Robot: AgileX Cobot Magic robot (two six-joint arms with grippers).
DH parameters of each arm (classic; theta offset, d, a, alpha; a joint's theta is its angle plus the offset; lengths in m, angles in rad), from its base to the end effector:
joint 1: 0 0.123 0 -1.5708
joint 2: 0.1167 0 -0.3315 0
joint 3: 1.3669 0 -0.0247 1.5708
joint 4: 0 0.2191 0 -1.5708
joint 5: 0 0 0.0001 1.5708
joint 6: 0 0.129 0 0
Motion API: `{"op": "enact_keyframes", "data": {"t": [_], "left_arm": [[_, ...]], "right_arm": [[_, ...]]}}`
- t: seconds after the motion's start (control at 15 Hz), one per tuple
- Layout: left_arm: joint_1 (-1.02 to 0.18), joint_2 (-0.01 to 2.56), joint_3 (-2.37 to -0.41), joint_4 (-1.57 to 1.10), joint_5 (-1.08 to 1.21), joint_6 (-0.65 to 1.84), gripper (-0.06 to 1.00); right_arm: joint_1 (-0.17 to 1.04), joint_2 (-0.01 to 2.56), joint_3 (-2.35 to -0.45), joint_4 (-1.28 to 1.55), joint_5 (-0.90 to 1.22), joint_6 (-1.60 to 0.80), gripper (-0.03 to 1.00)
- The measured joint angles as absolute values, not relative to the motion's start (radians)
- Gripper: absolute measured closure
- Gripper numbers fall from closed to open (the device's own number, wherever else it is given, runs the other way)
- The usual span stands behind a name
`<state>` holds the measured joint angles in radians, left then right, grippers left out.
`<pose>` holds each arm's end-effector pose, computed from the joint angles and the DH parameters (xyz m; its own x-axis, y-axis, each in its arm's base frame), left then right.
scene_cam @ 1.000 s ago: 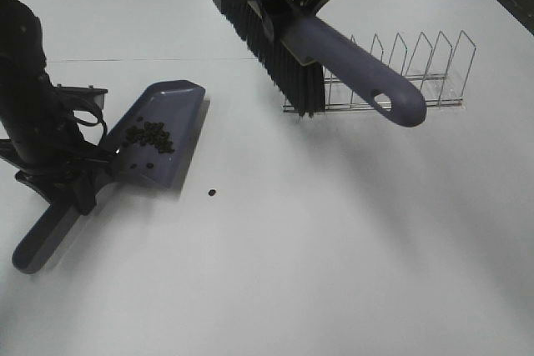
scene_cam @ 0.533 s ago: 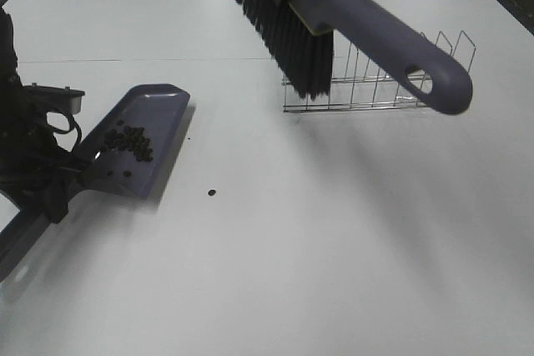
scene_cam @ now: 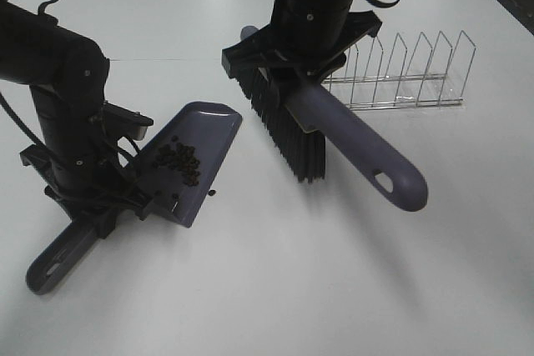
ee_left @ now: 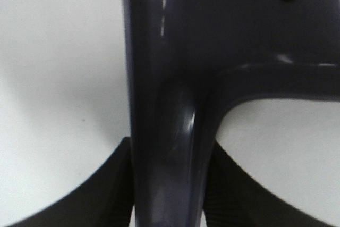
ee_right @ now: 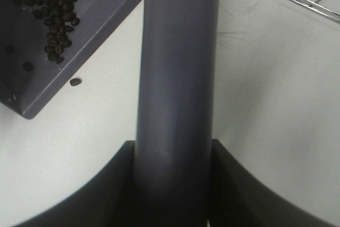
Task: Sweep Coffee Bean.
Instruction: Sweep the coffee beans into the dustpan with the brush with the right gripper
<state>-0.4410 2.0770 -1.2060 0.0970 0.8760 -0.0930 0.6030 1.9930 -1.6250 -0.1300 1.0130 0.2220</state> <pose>0.3249 -0.1427 0.1269 -0.9138 0.3974 0.0843 0.4036 0.9117 0.0767 0.3564 0.2282 0.2473 -0.8642 -0.4112 -0.2900 -0.4117 0.9092 -0.0622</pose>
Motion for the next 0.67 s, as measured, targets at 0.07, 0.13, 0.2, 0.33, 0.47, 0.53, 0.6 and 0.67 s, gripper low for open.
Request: {"op": "enact_keyframes", "data": {"t": [0.07, 0.13, 0.2, 0.33, 0.47, 0.53, 0.6, 0.67], "left_arm": [[-0.455, 2.088, -1.218, 0.095, 0.885, -0.093, 0.63], [-0.459, 2.092, -1.226, 0.085, 0.89, -0.093, 0.63], [-0.459, 2.096, -1.229, 0.074, 0.895, -0.093, 0.63], [-0.459, 2.097, -1.229, 0.071, 0.899, -0.093, 0.63], [-0.459, 2.097, -1.229, 0.069, 0.901, -0.093, 0.63], [-0.459, 2.097, -1.229, 0.068, 0.902, -0.093, 0.63], [-0.459, 2.097, -1.229, 0.068, 0.903, -0.093, 0.63], [-0.459, 2.097, -1.229, 0.068, 0.905, -0.093, 0.63]], "right_arm": [[0.603, 2.026, -1.625, -0.13, 0.992, 0.223, 0.63], [0.603, 2.054, -1.624, -0.13, 0.968, 0.223, 0.63], [0.603, 2.083, -1.622, -0.127, 0.947, 0.223, 0.63], [0.603, 2.136, -1.62, -0.091, 0.901, 0.223, 0.63], [0.603, 2.182, -1.62, -0.028, 0.824, 0.223, 0.63], [0.603, 2.19, -1.62, 0.016, 0.779, 0.222, 0.63], [0.603, 2.197, -1.62, 0.061, 0.746, 0.208, 0.63], [0.603, 2.203, -1.62, 0.106, 0.713, 0.183, 0.63]]}}
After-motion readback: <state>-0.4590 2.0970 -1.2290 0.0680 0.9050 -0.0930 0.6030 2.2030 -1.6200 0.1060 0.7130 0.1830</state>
